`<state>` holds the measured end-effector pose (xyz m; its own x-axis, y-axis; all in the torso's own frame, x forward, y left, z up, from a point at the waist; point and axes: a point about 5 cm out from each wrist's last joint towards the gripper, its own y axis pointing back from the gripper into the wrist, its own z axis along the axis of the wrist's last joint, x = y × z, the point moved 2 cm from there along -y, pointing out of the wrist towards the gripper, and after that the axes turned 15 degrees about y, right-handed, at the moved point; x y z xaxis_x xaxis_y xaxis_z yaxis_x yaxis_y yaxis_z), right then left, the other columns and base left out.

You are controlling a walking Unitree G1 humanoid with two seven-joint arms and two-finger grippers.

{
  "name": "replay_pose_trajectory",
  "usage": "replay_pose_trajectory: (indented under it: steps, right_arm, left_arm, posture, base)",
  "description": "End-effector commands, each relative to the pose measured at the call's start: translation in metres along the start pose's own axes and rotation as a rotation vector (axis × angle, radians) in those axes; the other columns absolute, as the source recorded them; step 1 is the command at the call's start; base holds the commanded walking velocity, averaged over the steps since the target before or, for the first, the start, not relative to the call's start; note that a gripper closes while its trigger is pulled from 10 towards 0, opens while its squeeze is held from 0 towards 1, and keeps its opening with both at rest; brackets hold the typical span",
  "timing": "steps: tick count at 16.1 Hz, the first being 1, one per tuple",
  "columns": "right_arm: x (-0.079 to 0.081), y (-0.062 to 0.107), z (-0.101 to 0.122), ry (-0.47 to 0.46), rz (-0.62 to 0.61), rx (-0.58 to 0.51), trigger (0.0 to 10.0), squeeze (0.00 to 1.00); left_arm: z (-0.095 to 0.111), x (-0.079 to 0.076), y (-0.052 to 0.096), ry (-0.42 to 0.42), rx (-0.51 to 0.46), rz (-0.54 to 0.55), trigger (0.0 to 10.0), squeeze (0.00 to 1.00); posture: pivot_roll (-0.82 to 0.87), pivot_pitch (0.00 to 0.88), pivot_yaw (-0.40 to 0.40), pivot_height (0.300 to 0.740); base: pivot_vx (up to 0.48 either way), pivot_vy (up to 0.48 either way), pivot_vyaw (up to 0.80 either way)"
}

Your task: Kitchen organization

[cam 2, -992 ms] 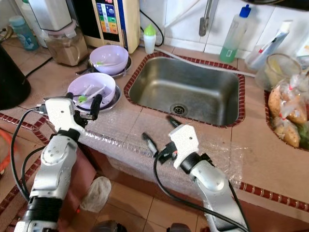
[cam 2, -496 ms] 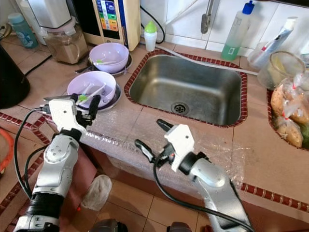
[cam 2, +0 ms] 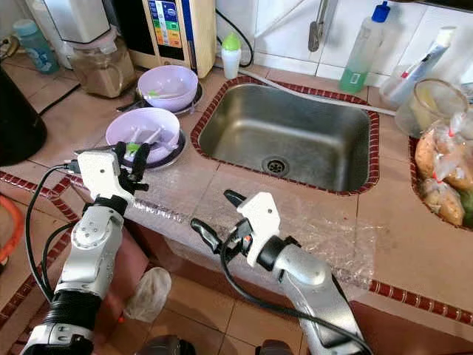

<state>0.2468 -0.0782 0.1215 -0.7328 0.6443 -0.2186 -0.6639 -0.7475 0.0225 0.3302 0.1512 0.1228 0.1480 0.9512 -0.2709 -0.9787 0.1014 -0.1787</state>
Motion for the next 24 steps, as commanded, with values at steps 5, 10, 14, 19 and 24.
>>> replay_pose_trajectory:
  steps: [5, 10, 14, 19, 24]
  right_arm:
    - [-0.005, -0.004, -0.001, 0.008, -0.012, -0.002, 10.0, 0.0]
    - [-0.009, -0.009, -0.003, 0.024, -0.027, -0.003, 10.0, 0.0]
    - [-0.011, -0.011, -0.004, 0.041, -0.047, -0.005, 10.0, 0.0]
    - [-0.025, -0.012, -0.001, 0.093, -0.153, -0.029, 10.0, 0.0]
    - [-0.063, -0.013, 0.018, 0.123, -0.353, -0.098, 10.0, 0.0]
  left_arm:
    - [0.002, 0.002, -0.003, -0.013, -0.006, -0.001, 0.0, 0.0]
    - [0.01, 0.004, -0.002, -0.033, -0.042, -0.001, 0.0, 0.0]
    - [0.031, 0.002, 0.002, -0.061, -0.103, -0.022, 0.0, 0.0]
    - [0.056, -0.01, 0.007, -0.071, -0.17, -0.064, 0.0, 0.0]
    - [0.103, -0.042, -0.007, -0.074, -0.282, -0.23, 0.0, 0.0]
  posture:
    - [-0.08, 0.019, 0.044, 0.74]
    - [-0.06, 0.008, 0.042, 0.74]
    - [-0.06, 0.01, 0.039, 0.74]
    - [-0.04, 0.013, 0.03, 0.74]
    - [-0.03, 0.004, 0.037, 0.74]
  base:
    - [0.0, 0.0, 0.0]
    - [0.0, 0.0, 0.0]
    - [0.0, 0.0, 0.0]
    - [0.0, 0.0, 0.0]
    - [0.0, 0.0, 0.0]
